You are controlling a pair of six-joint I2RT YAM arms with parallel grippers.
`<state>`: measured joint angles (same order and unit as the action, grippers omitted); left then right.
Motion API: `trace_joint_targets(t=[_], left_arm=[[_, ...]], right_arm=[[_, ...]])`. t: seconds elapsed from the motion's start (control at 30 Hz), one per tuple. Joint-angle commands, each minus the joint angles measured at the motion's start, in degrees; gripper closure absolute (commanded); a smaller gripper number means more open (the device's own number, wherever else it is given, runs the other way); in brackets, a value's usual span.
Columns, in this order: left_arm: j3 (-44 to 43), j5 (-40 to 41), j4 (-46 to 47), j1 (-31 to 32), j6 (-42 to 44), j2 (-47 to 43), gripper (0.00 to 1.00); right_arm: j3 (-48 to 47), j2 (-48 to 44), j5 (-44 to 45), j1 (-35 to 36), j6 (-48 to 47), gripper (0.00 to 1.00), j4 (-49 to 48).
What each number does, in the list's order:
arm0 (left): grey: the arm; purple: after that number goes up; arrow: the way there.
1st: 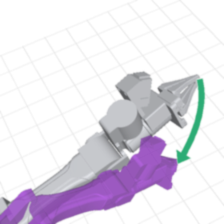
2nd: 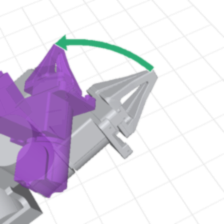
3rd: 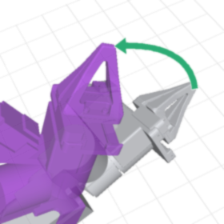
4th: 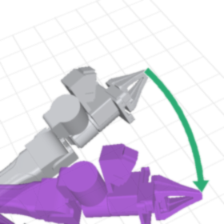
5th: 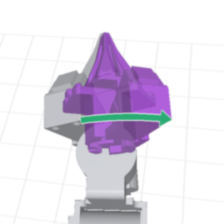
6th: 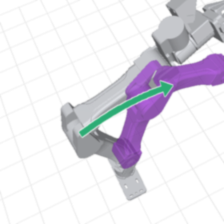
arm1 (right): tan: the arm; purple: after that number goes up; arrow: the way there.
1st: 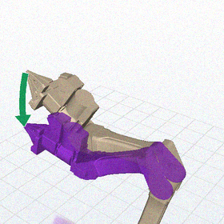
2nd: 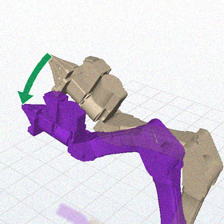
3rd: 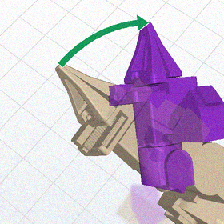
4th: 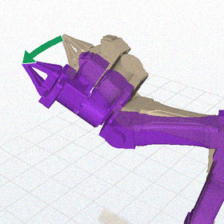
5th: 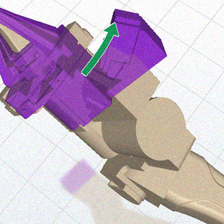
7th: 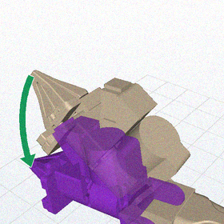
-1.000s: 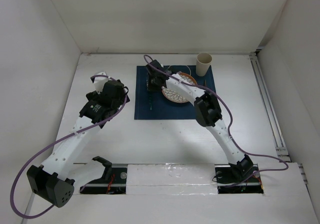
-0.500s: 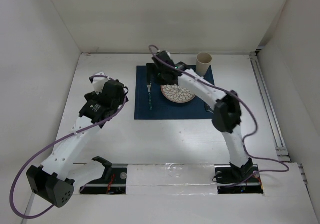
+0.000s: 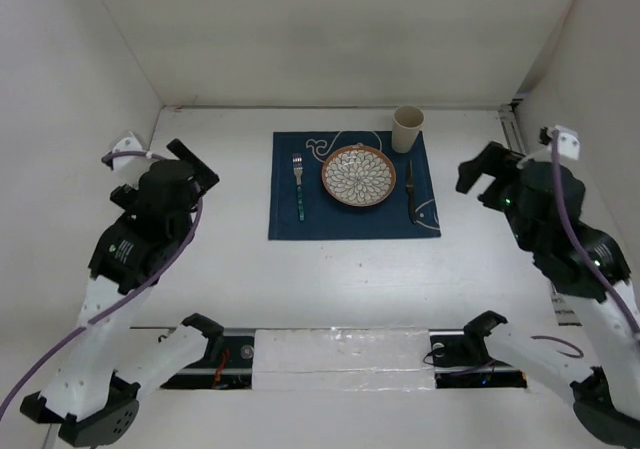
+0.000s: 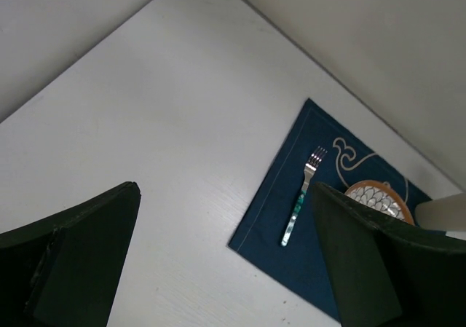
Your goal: Set the dinner table for one person
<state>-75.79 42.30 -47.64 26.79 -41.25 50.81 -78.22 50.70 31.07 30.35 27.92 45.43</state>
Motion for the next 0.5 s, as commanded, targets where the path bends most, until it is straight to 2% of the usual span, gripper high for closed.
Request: trace_joint_targets(t=[0.0,0.17,0.3,0.47], left_arm=[[-4.1,3.8,-5.6,-0.2,-1.5,-3.7,0.00],[-5.2,4.9,-8.7,-0.2,-1.5,-9.3,0.00],[-6.5,6.5,-13.2,-0.2,-2.9,-13.3,0.00],[-7.6,7.2,-16.4,-0.2,-4.9,-17.1,0.00]], right_arm=[[-1.2,-8.0,6.0,-1.5,-0.3,0.00,12.1],[-8.6,-17.8,9.6,-2.0,-0.3,0.00,20.2],[-11.6,-19.3,11.8,-2.0,-0.3,0.00,26.0],[-12.2,-21.0,11.8,-0.2,-0.3,0.00,27.8]])
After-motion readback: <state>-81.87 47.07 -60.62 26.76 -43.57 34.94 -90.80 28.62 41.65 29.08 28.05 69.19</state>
